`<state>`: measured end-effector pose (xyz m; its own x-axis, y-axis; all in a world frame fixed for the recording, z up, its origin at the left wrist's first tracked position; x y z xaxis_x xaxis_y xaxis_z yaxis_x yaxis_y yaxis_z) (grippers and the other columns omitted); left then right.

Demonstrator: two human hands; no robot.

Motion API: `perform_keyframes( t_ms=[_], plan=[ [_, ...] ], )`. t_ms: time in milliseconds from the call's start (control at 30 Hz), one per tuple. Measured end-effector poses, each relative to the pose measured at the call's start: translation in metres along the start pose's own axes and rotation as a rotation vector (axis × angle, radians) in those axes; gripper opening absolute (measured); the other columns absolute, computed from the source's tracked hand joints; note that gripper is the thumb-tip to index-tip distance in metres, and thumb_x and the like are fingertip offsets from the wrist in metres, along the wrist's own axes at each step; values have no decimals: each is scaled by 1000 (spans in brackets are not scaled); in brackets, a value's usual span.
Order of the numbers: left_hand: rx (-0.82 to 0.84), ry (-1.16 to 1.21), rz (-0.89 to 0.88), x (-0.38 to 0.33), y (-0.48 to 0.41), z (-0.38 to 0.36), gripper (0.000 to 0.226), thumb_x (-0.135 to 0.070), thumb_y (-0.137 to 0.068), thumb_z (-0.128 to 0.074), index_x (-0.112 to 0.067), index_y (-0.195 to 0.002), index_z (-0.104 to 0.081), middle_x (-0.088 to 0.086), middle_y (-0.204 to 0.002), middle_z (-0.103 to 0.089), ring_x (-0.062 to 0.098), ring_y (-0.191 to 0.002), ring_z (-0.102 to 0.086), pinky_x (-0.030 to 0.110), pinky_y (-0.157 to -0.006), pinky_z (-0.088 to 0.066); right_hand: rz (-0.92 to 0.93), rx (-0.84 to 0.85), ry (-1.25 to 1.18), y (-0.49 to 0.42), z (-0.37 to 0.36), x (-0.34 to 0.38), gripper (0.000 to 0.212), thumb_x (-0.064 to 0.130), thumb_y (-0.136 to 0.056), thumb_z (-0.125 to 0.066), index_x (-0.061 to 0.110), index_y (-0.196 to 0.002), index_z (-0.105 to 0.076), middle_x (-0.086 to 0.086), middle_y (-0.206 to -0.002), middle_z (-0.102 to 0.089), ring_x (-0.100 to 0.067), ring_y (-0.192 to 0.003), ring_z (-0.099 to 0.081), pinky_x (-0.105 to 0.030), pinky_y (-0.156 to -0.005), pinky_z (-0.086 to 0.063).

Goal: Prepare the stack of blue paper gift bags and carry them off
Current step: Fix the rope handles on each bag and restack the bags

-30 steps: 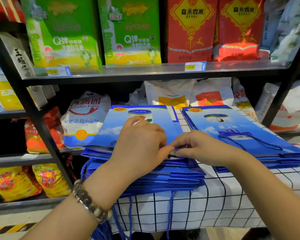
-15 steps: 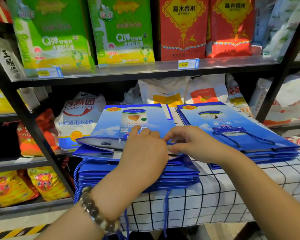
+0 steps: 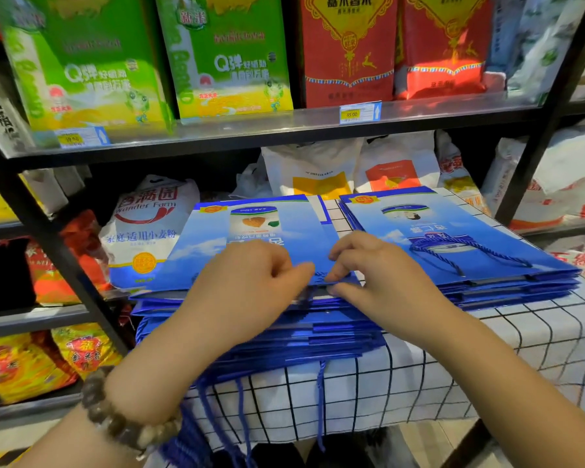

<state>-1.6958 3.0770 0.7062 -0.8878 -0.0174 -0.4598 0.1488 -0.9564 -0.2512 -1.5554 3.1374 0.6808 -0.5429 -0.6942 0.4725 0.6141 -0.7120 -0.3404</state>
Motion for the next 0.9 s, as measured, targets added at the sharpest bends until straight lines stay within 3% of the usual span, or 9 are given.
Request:
perform_keyframes(
  t_ms=[133, 267, 367, 433, 533, 633, 733, 800, 900],
  plan=[
    [125, 60, 29, 2, -19, -5, 14, -37, -81, -62, -28, -76, -53, -9, -72, -64, 13, -72, -59, 31, -72, -48, -32, -125, 9, 7, -5, 3, 18, 16, -80, -67, 26, -71, -55, 14, -80, -41, -13, -78, -48, -34, -71, -43],
    [195, -27, -33, -9, -29, -18, 16, -32, -81, -66, -35, -82, -50, -15, -78, -55, 12, -84, -56, 32, -79, -47, -66, -225, 29, 12, -5, 5, 28, 14, -75, -71, 28, -65, -48, 12, -75, -40, -11, -74, -42, -30, -63, -35],
    [231, 6, -30, -11, -33, -24, 20, -26, -82, -67, -32, -88, -49, -12, -78, -55, 11, -81, -54, 28, -74, -44, -105, -145, 37, 12, -6, 5, 33, 21, -81, -66, 33, -63, -41, 13, -74, -43, -8, -74, -42, -25, -63, -32],
    [240, 22, -22, -10, -34, -28, 21, -22, -84, -65, -30, -92, -47, -10, -79, -56, 14, -82, -53, 28, -73, -42, -126, -107, 57, 12, -6, 5, 24, 23, -83, -63, 31, -67, -46, 12, -80, -50, -9, -79, -47, -25, -65, -35],
    [97, -65, -13, -8, -36, -24, 19, -16, -88, -54, -27, -98, -43, 0, -91, -58, 22, -86, -52, 32, -71, -42, -132, -100, 58, 14, -4, 5, 7, 26, -85, -61, 24, -79, -59, 10, -92, -61, -11, -88, -54, -27, -74, -42],
    [-85, -80, 23, -4, -40, -11, 20, -16, -88, -54, -27, -98, -41, 0, -93, -61, 24, -90, -54, 34, -72, -43, -124, -62, 76, 14, -2, 6, 7, 29, -88, -59, 22, -87, -60, 10, -95, -61, -13, -88, -54, -29, -75, -44],
    [40, -45, -66, -3, -35, -9, 17, -26, -87, -59, -32, -93, -44, -10, -84, -59, 21, -93, -56, 36, -80, -46, -132, -30, 79, 13, 0, 3, 8, 29, -88, -58, 23, -85, -55, 10, -92, -61, -13, -84, -53, -31, -73, -44],
    [180, -65, -88, -2, -23, -8, 19, -44, -83, -61, -35, -95, -51, -14, -94, -56, 14, -99, -54, 33, -87, -45, -184, -89, 69, 14, 5, -2, 11, 34, -86, -59, 26, -84, -53, 9, -90, -63, -14, -85, -55, -32, -73, -46],
    [365, -239, -6, 6, -10, -12, 49, -62, -77, -56, -32, -116, -53, -9, -116, -54, 13, -107, -50, 26, -88, -41, -270, -122, 111, 12, 9, -10, 26, 48, -81, -61, 27, -95, -54, 7, -94, -63, -15, -92, -57, -32, -76, -48]
  ],
)
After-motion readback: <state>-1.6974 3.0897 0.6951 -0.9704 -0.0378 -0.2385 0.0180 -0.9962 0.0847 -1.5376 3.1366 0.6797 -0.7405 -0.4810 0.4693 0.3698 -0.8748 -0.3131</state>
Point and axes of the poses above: each hand's wrist, its own y-axis away from the middle knuckle, its own z-axis out of the back of the hand, x = y × z, the point moved 4 cm from there along -y, towards the middle knuckle
